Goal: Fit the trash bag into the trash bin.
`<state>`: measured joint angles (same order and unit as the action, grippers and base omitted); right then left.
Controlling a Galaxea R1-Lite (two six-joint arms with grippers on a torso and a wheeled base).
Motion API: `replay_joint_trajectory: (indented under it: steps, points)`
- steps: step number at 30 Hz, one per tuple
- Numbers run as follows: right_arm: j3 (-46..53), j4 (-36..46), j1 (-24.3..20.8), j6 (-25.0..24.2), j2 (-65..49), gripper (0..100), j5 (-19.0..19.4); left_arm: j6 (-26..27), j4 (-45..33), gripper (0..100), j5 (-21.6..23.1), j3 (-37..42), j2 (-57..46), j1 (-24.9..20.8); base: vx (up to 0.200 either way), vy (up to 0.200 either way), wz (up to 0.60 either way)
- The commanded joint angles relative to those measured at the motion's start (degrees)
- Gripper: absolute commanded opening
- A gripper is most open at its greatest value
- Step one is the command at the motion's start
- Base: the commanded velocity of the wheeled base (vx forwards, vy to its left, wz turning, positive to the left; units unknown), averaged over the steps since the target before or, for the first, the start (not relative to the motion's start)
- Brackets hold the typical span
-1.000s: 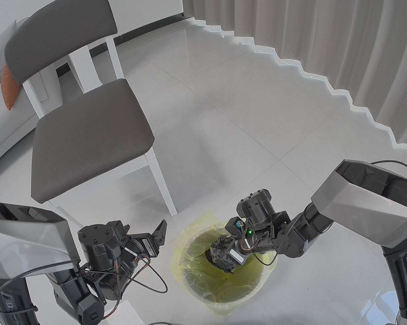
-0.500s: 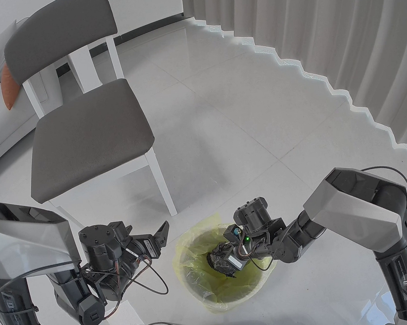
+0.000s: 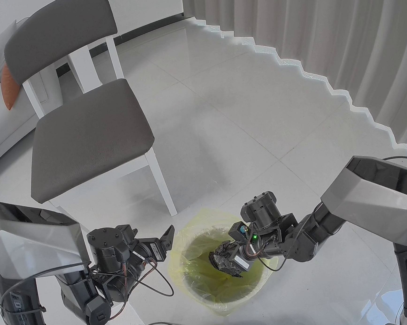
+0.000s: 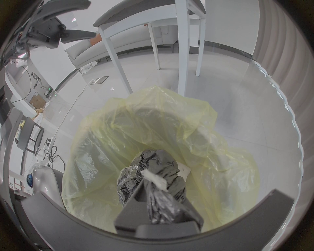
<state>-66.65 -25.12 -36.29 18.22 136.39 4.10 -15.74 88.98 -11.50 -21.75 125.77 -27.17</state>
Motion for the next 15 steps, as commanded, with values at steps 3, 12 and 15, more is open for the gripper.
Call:
replay_joint_trajectory:
  steps: [3,12,15]
  points:
    - [7.6,-0.3,0.0,0.7,-6.3,0,-0.1,-0.3,1.0,100,0.3,-0.3,0.4,0.4,0.0,0.0,0.0]
    - [4.3,-0.5,-0.1,0.5,-3.1,0,-0.1,-0.4,1.0,100,0.3,-0.5,0.6,0.4,0.0,0.0,0.0]
    - [2.8,-0.5,-0.9,0.2,-1.2,0,-0.1,-0.5,1.0,100,0.3,-0.5,0.7,0.5,0.0,0.0,0.0]
